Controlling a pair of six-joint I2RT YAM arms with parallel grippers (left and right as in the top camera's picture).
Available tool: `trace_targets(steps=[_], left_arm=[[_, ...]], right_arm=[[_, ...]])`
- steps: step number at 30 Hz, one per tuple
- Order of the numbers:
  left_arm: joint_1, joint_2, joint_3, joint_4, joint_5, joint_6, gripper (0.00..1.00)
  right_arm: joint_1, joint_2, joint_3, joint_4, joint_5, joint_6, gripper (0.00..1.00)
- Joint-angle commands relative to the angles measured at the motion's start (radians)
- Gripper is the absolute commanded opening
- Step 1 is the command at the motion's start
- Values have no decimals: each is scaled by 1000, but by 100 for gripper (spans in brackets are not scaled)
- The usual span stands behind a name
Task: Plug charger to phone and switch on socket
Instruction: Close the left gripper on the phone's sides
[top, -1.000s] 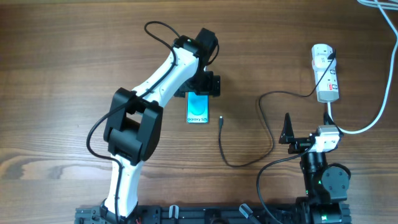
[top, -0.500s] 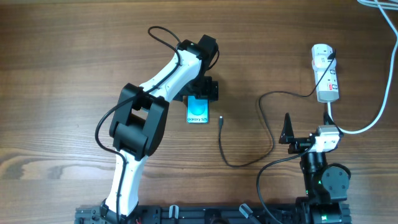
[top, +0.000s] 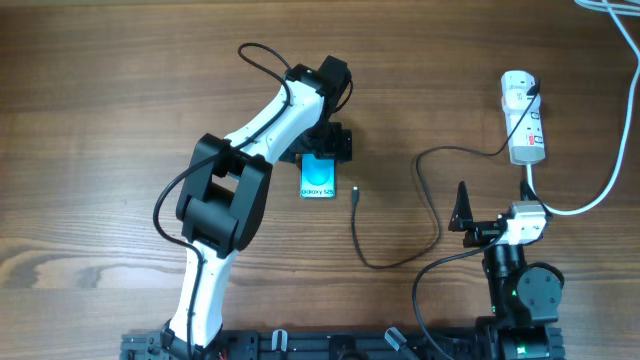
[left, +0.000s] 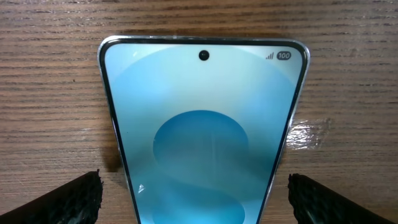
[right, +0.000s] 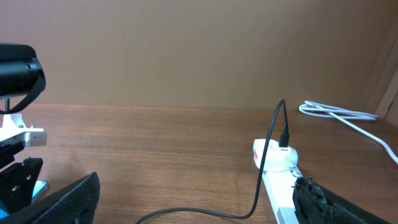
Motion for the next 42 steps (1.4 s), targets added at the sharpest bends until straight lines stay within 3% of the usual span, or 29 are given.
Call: trace_targets(steps=[1,17,21,28,42], left_arm=[[-4,19,-6,3,-9,-20,100],[-5,66,-8,-2,10,-20,100],[-5,66,-8,-2,10,-20,96],[-5,66,-8,-2,10,-20,79],[-3,41,11,-14,15,-40,74]], right_arm=[[-4,-9,-2,5,16,-1,100],[-4,-9,-2,5,16,-1,100],[-4,-9,-2,5,16,-1,100],[-4,-9,-2,5,16,-1,100],[-4,-9,-2,5,16,-1,100]])
